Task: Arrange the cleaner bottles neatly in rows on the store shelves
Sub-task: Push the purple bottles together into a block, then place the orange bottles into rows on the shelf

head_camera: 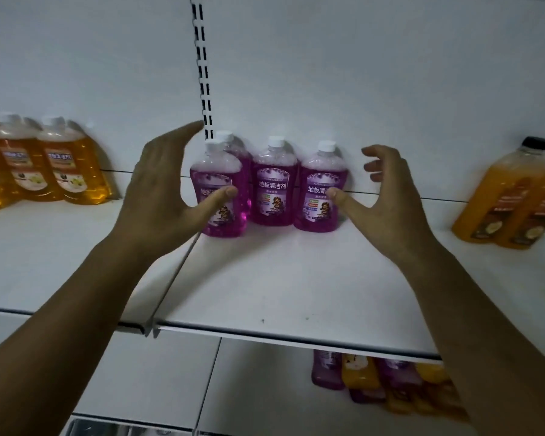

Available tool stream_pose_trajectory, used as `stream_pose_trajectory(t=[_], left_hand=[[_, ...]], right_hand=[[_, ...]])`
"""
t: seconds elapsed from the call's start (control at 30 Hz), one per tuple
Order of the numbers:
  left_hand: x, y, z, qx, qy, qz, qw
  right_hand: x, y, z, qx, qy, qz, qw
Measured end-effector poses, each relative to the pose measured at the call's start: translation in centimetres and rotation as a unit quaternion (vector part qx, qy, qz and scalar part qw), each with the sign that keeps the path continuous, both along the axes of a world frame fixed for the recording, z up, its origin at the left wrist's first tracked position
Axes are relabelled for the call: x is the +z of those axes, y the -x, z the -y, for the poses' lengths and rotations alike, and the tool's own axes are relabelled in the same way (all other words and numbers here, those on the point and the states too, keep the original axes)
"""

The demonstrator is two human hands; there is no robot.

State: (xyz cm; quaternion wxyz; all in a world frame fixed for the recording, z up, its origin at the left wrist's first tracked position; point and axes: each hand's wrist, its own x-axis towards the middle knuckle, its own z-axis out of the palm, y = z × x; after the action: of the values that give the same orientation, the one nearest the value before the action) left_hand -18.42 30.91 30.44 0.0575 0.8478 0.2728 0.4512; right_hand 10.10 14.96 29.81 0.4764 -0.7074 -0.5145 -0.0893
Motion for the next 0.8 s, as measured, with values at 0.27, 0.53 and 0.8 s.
stream_pose_trajectory(t=[0.27, 0.53, 0.8], left_hand=[[-1.9, 3.1, 13.8, -0.134, 0.038, -0.056, 0.989], [-13.9, 5.4, 21.2, -0.168, 0.19, -0.114, 0.961], [-28.0, -3.2, 17.6, -0.149, 0.384, -0.211, 0.886]], right_hand=[[-2.3, 7.4, 15.6, 0.068, 0.023, 0.065, 0.995], [-13.8, 8.4, 23.4, 0.077, 0.086, -0.013, 0.993], [-27.1, 4.8, 19.2, 0.0, 0.185, -0.27, 0.945]])
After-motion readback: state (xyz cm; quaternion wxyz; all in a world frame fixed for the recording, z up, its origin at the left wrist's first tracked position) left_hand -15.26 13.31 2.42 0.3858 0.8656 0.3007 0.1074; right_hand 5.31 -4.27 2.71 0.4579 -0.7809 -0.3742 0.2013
